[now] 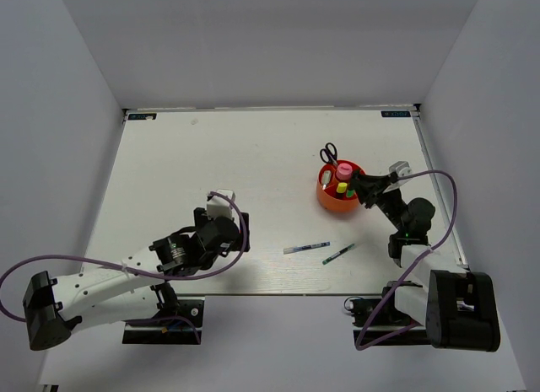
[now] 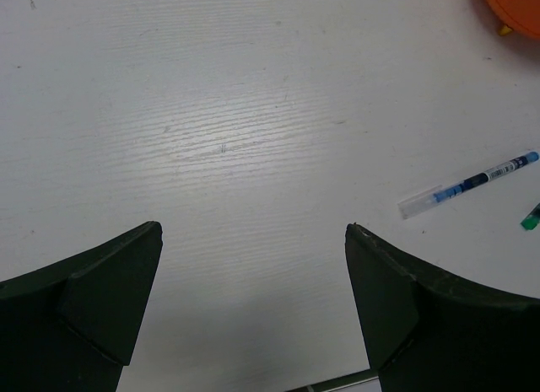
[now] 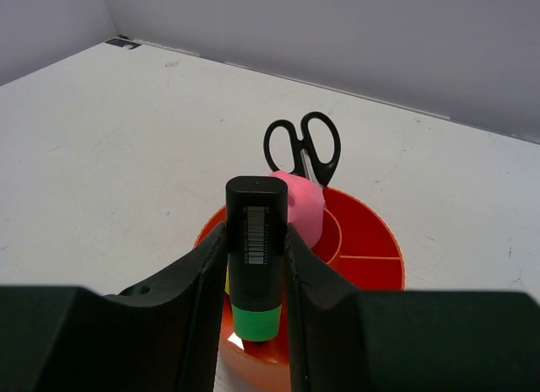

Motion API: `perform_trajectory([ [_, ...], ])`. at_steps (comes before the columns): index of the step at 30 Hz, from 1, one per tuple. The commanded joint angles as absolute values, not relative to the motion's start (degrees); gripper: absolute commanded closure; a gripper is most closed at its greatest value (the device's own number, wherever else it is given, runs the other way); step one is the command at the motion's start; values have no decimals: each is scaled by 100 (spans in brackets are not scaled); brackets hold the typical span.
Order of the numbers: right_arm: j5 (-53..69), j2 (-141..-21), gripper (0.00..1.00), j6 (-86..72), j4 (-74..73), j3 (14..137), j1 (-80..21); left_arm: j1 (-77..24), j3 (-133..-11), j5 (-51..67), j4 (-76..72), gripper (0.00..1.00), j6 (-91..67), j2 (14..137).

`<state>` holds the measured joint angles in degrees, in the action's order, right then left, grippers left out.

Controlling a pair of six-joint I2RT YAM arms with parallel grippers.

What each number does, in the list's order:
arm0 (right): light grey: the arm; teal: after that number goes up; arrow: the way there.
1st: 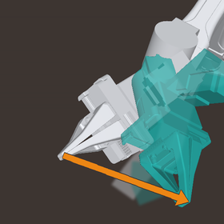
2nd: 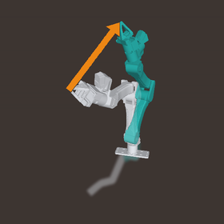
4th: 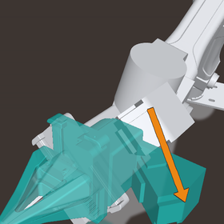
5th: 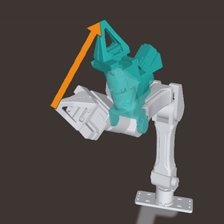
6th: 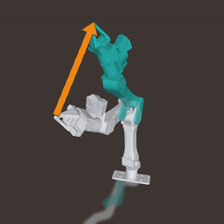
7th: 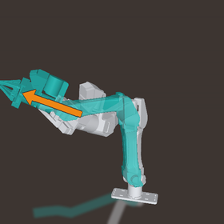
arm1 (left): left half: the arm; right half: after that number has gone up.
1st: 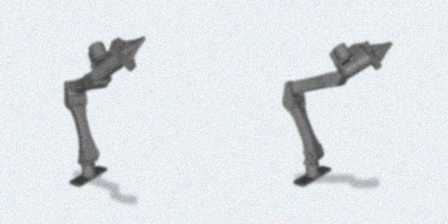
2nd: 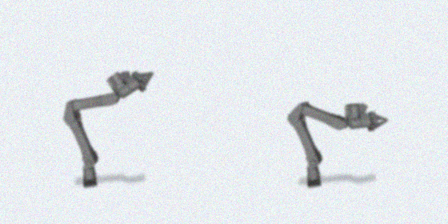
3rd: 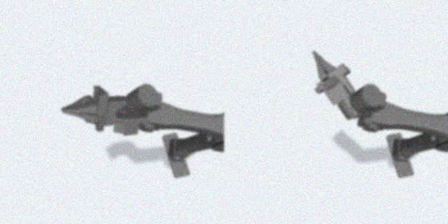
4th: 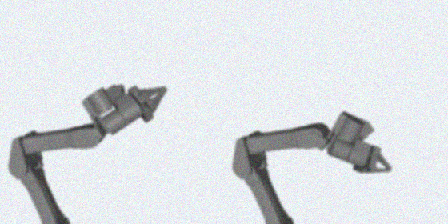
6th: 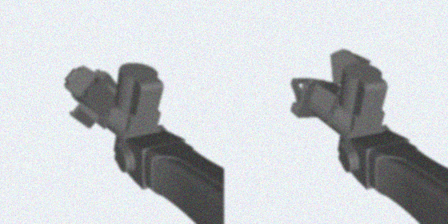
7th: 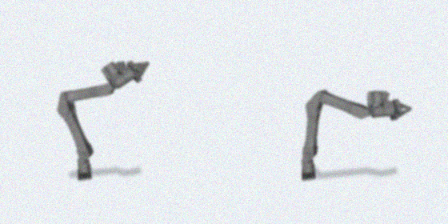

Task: Sort the stationery into containers
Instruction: Place the pen in the storage box.

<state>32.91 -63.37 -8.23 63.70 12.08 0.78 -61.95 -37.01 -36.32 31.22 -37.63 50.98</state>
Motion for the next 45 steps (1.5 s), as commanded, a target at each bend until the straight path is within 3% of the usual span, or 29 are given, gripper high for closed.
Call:
perform_trajectory([
  [1, 3015, -6398, 100, -774, 6925, 1231, 9, -6266, -3850, -3735, 3050, 1, -3858, 5133],
  [14, 2812, -6847, 100, -528, 7198, 1090, -290, -6372, -3858, -3779, 3006, 1, -3902, 5352],
  [17, 2874, -6724, 86, -501, 7163, 1046, -343, -6416, -3867, -3771, 2997, 1, -3902, 5405],
  [18, 2883, -6715, 73, -475, 7137, 1037, -351, -6425, -3850, -3779, 2988, 1, -3911, 5423],
  [21, 2857, -6645, 54, -396, 7102, 1002, -343, -6425, -3858, -3762, 2953, 1, -3894, 5440],
  [26, 2821, -6337, 42, -325, 6655, 1063, -343, -6442, -3911, -3639, 2874, 1, -3762, 5624],
  [40, 2830, -6240, 41, -360, 5766, 1336, -334, -6469, -4219, -3270, 2654, 4, -3322, 6275],
  [43, 2865, -6302, 44, -351, 5739, 1336, -325, -6469, -4201, -3270, 2654, 4, -3322, 6232],
  [45, 2856, -6276, 52, -395, 5739, 1353, -325, -6460, -4192, -3296, 2654, 4, -3314, 6223],
])
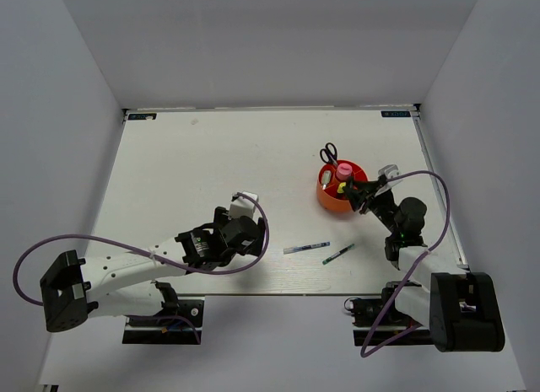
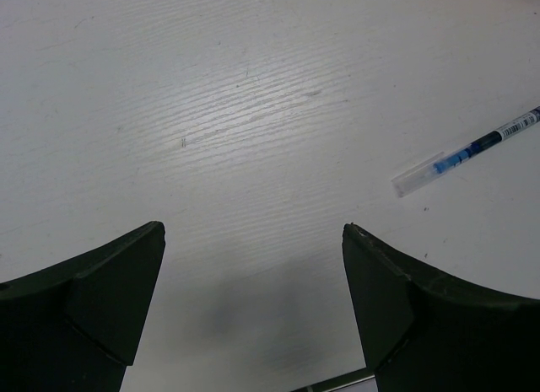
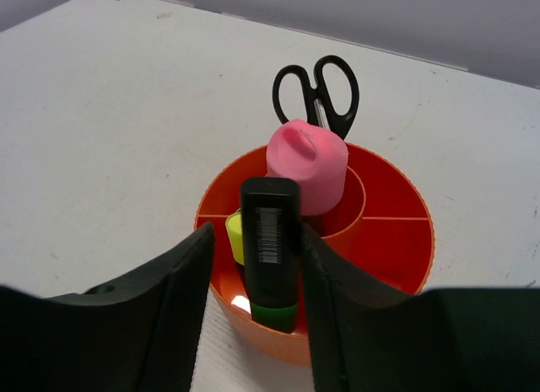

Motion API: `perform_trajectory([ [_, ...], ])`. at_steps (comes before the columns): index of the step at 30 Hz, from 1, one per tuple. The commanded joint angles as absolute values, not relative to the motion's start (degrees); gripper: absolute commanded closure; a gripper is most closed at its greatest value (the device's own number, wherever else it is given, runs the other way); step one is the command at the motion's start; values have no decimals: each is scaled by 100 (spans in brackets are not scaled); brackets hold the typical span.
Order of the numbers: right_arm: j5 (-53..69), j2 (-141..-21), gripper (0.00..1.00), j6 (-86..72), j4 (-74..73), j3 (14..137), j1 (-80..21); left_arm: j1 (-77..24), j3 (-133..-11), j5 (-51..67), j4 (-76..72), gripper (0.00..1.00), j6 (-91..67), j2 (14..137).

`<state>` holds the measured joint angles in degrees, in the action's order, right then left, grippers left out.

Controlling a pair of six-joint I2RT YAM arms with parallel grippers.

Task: Sort the stationery into containers
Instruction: Place the pen in the storage box, then pick up the pen from the center of the board.

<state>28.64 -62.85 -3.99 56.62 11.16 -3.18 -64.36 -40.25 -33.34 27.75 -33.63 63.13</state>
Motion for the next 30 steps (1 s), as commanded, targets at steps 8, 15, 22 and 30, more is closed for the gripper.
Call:
perform_trajectory([
  [8, 2760, -6161, 47, -413, 5704, 1362, -316, -6469, -4113, -3270, 2637, 4, -3357, 6179],
  [15, 2804, -6003, 37, -413, 5661, 1397, -299, -6469, -4113, -3217, 2628, 4, -3296, 6161],
  [22, 3734, -5810, 36, -194, 4642, 1862, -211, -6460, -4307, -2892, 2601, 19, -3024, 6521],
  [30, 7462, -6336, 90, 5047, -2927, 4682, -316, -6118, -4701, -1917, 2979, 100, -2751, 6908],
])
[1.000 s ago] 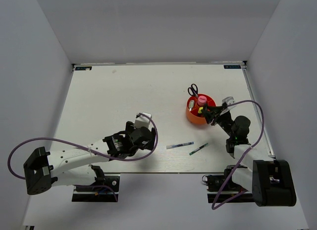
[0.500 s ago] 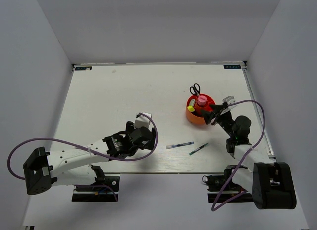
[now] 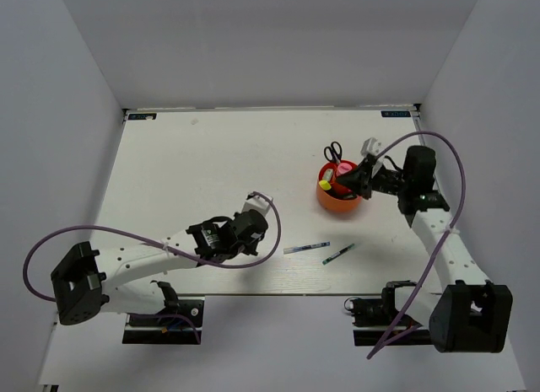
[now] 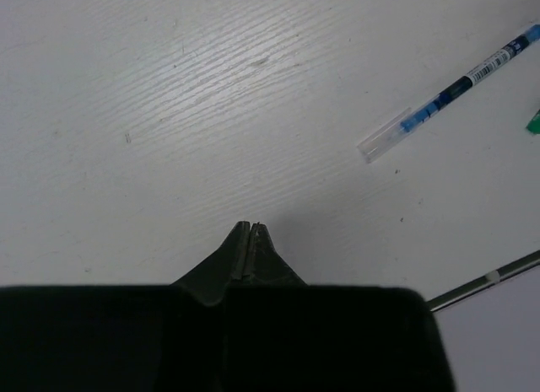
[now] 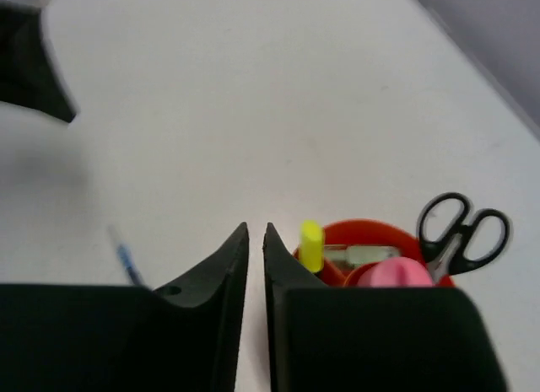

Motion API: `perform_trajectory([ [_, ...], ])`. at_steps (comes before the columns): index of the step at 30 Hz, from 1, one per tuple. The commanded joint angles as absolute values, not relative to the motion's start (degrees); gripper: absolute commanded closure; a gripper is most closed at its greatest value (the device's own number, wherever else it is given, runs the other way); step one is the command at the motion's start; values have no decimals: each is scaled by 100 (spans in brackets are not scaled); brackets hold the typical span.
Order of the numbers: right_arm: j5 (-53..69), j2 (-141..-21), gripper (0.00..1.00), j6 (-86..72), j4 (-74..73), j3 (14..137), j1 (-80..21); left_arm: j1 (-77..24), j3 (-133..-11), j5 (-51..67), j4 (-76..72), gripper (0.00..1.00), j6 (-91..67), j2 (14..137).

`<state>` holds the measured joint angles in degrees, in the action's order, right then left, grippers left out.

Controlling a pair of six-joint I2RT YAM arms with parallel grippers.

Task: Sort the stationery into containers
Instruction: Pick up the pen from the center of the board.

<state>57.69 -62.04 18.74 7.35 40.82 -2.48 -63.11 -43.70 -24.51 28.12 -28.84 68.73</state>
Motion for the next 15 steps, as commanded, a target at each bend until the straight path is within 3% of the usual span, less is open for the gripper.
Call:
perform_trajectory([
  [1, 7227, -6607, 83, 6794, -5346, 5233, -343, -6013, -4746, -1646, 3014, 98, -2742, 6926],
  [2, 7068, -6731, 77, 7438, -5970, 5360, -395, -5951, -4763, -1522, 3049, 88, -2742, 7013],
  [3, 6753, -6828, 72, 8636, -6412, 5457, -430, -5811, -4790, -1294, 3059, 58, -2742, 7048],
  [4, 6350, -7160, 66, 9745, -7565, 5562, -448, -5757, -4825, -1031, 3085, 50, -2716, 7092],
  [5, 6198, -7241, 60, 10321, -7724, 5546, -500, -5713, -4825, -933, 3068, 42, -2672, 7128],
  [6, 6040, -7286, 60, 10501, -7786, 5433, -536, -5626, -4869, -879, 3093, 29, -2646, 7145],
  [11, 5213, -6953, 62, 10364, -6228, 4503, -861, -5493, -5045, -738, 3541, 24, -2505, 7031],
  [15, 4870, -7136, 66, 10686, -6240, 4500, -1221, -5449, -4957, -729, 3718, 24, -2461, 6690],
])
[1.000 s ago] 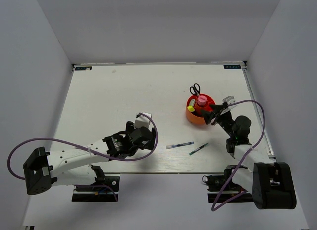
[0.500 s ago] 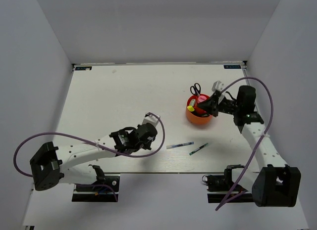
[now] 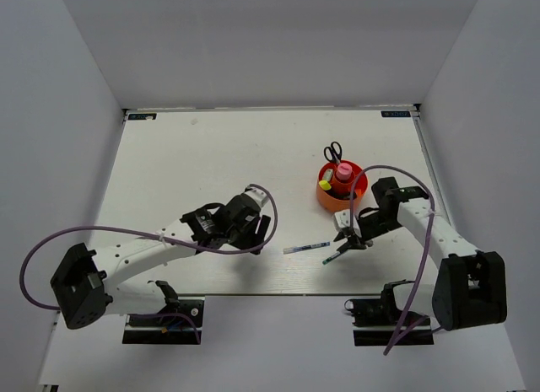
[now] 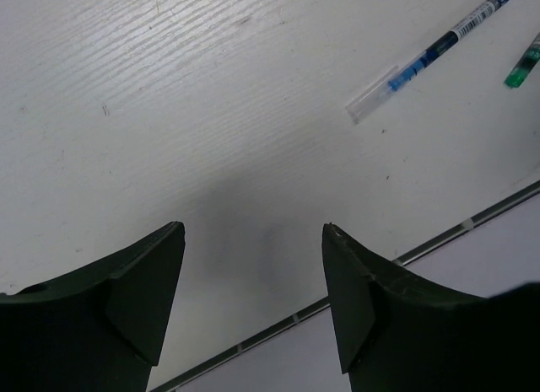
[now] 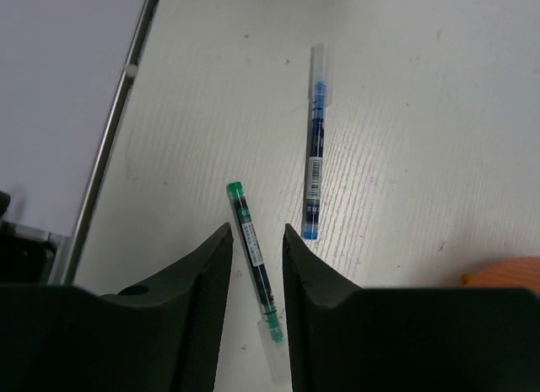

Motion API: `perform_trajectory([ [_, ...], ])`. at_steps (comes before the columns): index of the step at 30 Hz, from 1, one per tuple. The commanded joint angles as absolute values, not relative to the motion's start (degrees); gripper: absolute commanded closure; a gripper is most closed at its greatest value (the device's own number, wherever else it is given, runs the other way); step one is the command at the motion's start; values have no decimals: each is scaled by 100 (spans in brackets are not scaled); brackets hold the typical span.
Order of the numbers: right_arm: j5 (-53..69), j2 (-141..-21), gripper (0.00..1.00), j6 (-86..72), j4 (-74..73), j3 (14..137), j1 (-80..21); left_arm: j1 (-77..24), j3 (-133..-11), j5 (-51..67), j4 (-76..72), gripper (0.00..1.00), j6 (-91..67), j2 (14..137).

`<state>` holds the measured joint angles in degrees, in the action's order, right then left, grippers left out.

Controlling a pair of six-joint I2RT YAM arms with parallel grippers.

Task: Sort the stationery into containers
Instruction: Pick up the pen from the center of the board.

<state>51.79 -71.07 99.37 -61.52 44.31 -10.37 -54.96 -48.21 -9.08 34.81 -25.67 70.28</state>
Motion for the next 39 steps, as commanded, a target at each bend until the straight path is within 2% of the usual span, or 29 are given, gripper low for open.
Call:
perform_trajectory([
  [1, 4721, -7189, 66, 10714, -6275, 4517, -1343, -5441, -4905, -712, 3744, 24, -2452, 6654],
  [7, 3992, -7225, 66, 10292, -5318, 3991, -1941, -5440, -4720, -695, 3744, 24, -2487, 6381],
  [14, 3279, -7567, 66, 9809, -5002, 4069, -2601, -5423, -4509, -650, 3639, 24, -2514, 6320],
  [25, 2303, -7884, 66, 9369, -4526, 4078, -3067, -5388, -4175, -642, 3524, 24, -2575, 6152],
  [39, 967, -8068, 77, 9114, -3849, 3270, -3682, -5317, -3929, -747, 3551, 24, -2645, 5704],
])
